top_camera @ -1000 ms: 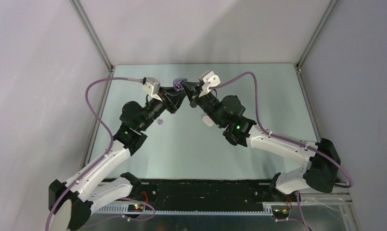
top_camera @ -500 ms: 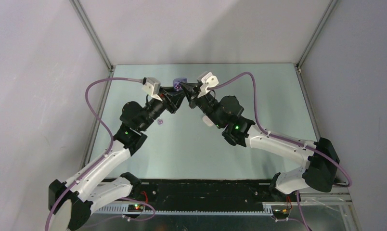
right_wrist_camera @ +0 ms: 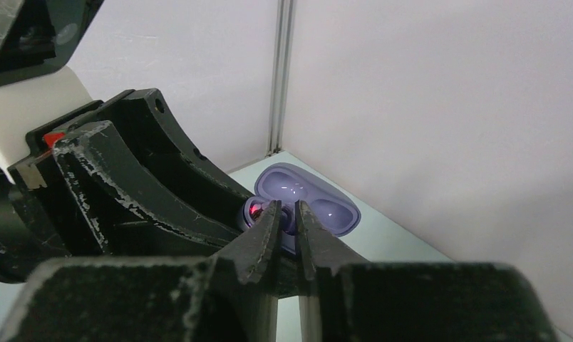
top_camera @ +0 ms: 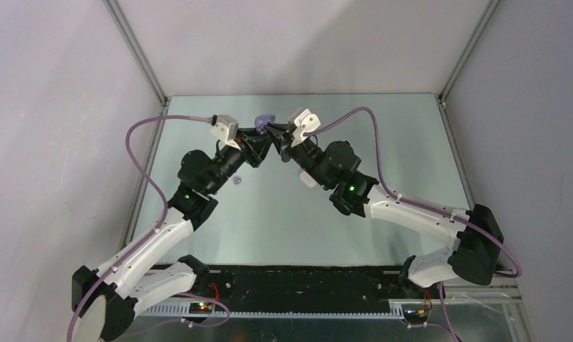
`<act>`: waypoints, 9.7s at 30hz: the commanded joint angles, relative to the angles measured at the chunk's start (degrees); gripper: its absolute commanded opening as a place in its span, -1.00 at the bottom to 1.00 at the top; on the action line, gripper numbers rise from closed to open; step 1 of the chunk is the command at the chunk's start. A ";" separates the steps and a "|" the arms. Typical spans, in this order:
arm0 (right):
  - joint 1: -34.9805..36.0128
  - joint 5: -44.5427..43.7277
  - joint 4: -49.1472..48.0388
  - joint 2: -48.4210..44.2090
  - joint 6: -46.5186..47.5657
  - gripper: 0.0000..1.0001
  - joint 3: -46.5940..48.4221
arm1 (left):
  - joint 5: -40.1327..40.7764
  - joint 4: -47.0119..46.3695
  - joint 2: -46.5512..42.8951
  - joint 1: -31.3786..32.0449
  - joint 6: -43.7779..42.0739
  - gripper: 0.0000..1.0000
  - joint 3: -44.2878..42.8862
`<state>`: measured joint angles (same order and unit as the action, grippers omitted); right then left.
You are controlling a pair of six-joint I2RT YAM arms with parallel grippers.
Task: Insert the wireless bluetooth earbuds into the charging case
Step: Place the earbud in the charging case, then move the earbud to the center of the board, then pick up the earbud from the center of the board, then place the earbud in the charging case.
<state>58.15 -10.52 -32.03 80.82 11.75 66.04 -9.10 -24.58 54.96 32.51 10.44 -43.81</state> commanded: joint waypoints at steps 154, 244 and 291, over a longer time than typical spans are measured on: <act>-13.35 37.58 67.90 9.90 -5.42 -0.42 -9.62 | -16.56 31.63 -15.28 -34.59 2.05 -1.00 2.57; -4.69 19.89 42.09 -7.38 27.23 -1.00 12.76 | -45.88 -10.53 0.82 -16.99 5.09 -1.00 7.70; -0.02 13.16 33.42 -4.52 37.99 -1.00 7.99 | -39.77 -13.93 -0.03 -16.38 13.85 -1.00 6.40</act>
<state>57.28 3.99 5.13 75.57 48.97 73.89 -50.11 -35.31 55.55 15.75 22.98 -36.12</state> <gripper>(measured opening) 0.010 0.372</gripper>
